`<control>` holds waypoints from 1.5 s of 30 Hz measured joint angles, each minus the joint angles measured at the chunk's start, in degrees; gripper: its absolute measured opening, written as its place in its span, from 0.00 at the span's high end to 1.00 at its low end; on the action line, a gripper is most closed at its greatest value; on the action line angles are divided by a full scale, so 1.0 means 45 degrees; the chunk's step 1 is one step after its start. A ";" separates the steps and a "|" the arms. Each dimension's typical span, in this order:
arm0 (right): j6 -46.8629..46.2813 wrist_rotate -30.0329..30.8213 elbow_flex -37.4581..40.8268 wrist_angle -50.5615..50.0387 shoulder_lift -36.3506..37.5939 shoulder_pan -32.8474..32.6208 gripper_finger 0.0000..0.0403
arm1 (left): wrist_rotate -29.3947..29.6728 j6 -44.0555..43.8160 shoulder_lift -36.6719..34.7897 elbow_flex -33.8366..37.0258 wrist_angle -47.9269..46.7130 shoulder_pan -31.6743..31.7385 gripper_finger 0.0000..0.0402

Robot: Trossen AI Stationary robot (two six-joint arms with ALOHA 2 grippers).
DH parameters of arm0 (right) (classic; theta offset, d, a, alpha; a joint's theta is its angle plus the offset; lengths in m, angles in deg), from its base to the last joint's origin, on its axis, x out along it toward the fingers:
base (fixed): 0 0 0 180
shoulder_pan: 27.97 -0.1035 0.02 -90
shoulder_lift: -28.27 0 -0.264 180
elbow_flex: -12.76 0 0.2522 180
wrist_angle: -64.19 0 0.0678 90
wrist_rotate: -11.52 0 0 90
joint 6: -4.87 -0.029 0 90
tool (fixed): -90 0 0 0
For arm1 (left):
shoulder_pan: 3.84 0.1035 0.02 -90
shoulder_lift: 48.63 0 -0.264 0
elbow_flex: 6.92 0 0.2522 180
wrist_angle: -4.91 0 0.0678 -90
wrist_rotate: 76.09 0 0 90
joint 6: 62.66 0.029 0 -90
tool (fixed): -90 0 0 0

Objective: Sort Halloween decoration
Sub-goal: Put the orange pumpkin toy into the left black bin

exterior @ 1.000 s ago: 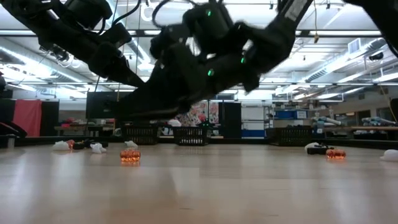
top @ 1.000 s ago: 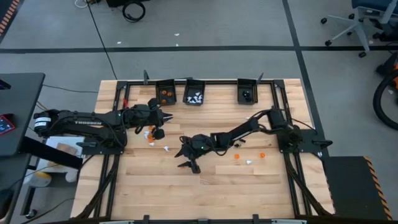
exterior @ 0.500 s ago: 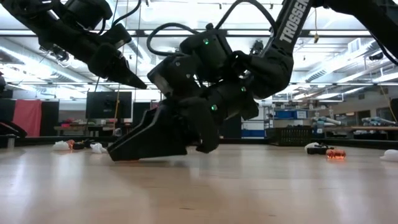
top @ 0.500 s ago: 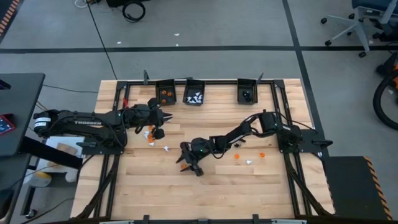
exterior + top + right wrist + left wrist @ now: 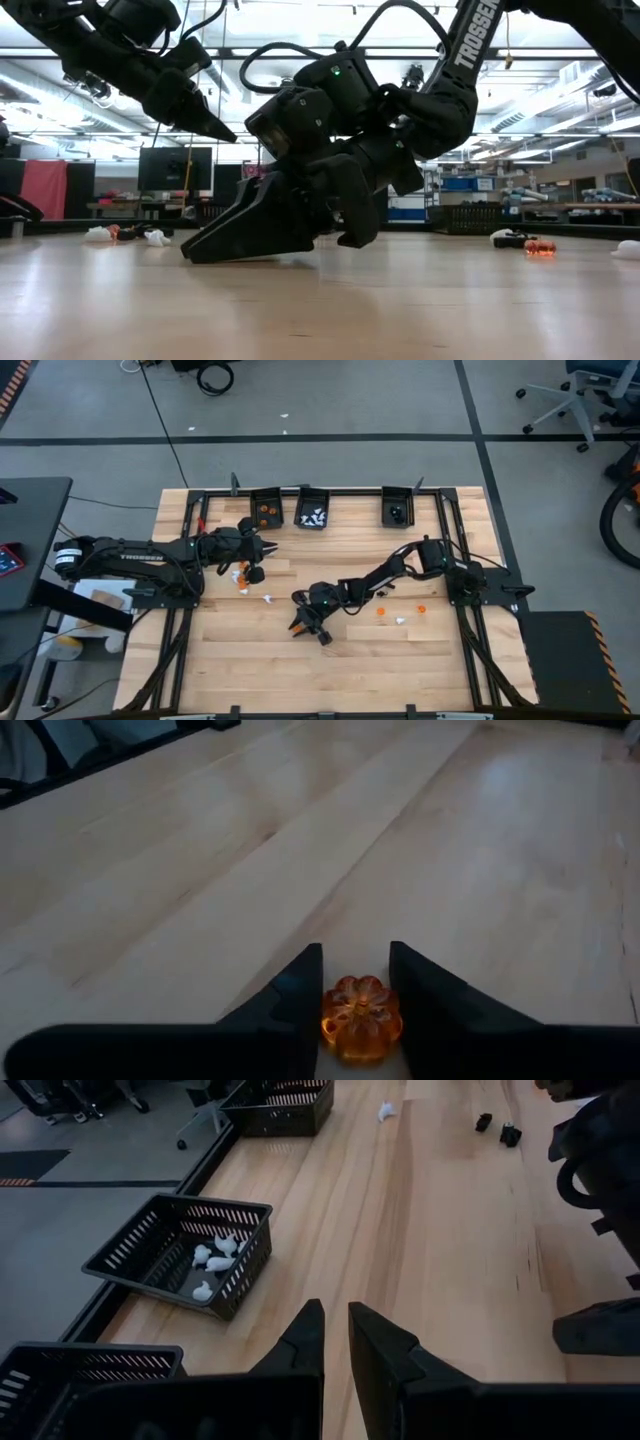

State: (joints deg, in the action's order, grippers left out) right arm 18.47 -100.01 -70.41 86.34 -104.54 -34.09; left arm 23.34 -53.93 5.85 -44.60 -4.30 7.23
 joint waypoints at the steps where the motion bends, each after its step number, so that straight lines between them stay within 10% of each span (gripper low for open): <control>1: -0.0004 -0.0005 0.0000 -0.0023 0.0005 0.0008 0.74 | 0.0000 0.0000 0.0000 0.0000 0.0000 0.0000 0.93; 31: -0.0207 0.1721 -0.0067 -0.0351 0.1005 0.2513 0.73 | 0.0205 0.0214 0.0000 0.0000 0.0228 -0.0005 0.93; 45: -0.0130 0.3348 -0.4255 -0.4986 0.1020 0.3525 0.73 | 0.2224 0.0246 -0.0955 0.0000 -0.0266 -0.0010 0.93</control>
State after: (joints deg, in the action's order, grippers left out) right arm 17.88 -84.94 -89.55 63.90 -99.95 -18.23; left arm 33.35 -52.83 1.55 -44.60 -5.49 7.19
